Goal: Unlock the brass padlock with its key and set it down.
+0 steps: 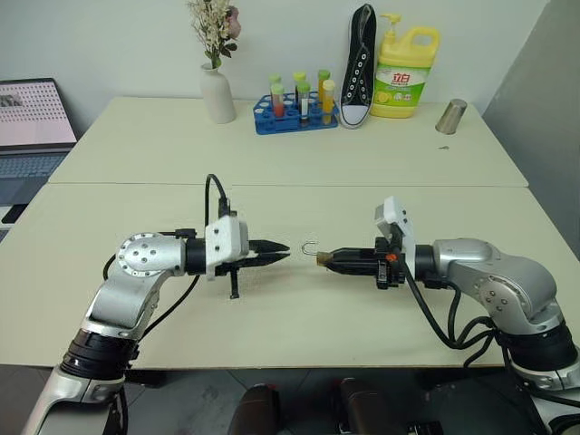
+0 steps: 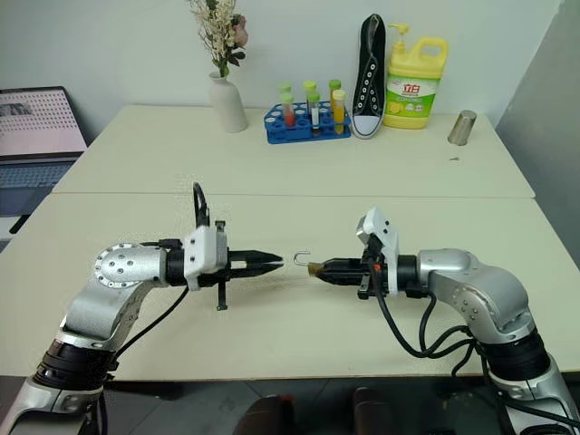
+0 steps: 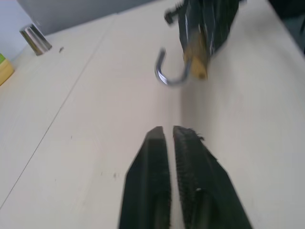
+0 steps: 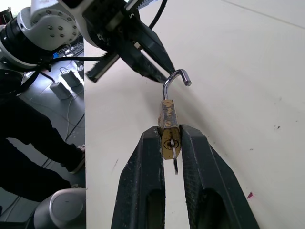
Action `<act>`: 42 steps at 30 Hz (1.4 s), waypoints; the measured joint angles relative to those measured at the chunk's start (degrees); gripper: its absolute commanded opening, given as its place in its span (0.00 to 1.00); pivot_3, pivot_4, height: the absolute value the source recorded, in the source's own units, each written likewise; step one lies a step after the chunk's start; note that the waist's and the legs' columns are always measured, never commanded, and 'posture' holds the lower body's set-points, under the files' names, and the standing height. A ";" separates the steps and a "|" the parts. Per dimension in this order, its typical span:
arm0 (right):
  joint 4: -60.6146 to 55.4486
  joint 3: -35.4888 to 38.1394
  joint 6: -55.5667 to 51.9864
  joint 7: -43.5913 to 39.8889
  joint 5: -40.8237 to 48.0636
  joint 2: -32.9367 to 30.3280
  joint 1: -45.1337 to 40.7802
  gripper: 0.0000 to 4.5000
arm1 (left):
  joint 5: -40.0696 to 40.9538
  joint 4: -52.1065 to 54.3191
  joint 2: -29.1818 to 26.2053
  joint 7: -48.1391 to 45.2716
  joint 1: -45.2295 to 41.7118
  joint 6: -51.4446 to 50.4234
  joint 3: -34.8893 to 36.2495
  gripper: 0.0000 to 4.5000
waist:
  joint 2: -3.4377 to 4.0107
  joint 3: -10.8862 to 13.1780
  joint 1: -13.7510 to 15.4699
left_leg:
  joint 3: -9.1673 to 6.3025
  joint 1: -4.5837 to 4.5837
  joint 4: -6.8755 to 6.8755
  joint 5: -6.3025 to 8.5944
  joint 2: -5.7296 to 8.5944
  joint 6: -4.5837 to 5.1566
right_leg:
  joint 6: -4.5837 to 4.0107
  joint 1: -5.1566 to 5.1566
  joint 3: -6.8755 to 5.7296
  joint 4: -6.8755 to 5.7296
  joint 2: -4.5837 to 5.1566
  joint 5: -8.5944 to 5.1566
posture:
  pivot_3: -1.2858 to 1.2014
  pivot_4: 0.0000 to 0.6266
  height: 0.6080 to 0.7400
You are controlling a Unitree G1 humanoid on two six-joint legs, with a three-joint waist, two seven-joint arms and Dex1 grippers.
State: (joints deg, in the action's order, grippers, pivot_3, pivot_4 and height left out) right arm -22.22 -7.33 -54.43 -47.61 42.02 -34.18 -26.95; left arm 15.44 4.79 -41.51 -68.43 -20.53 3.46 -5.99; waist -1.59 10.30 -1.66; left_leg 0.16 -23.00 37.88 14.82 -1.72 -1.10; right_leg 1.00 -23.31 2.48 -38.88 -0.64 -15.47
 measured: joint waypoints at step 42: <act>9.83 -7.42 -9.86 9.15 -6.47 2.69 -0.03 0.99 | 0.01 4.68 -4.77 -4.14 6.24 -5.52 -1.07 1.00 | -0.01 -0.01 0.16 | -0.02 0.01 0.06 0.00 0.07 0.01 | 0.04 0.06 -0.08 0.02 0.13 -0.02 | 0.52 0.24 1.00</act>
State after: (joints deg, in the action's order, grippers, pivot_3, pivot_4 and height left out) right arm -12.39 -14.74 -64.29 -38.46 35.55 -31.49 -26.98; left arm 15.44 9.47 -46.29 -72.56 -14.29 -2.06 -7.07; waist -1.60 10.29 -1.50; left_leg 0.14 -22.99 37.94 14.82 -1.65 -1.09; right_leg 1.04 -23.26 2.40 -38.87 -0.51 -15.49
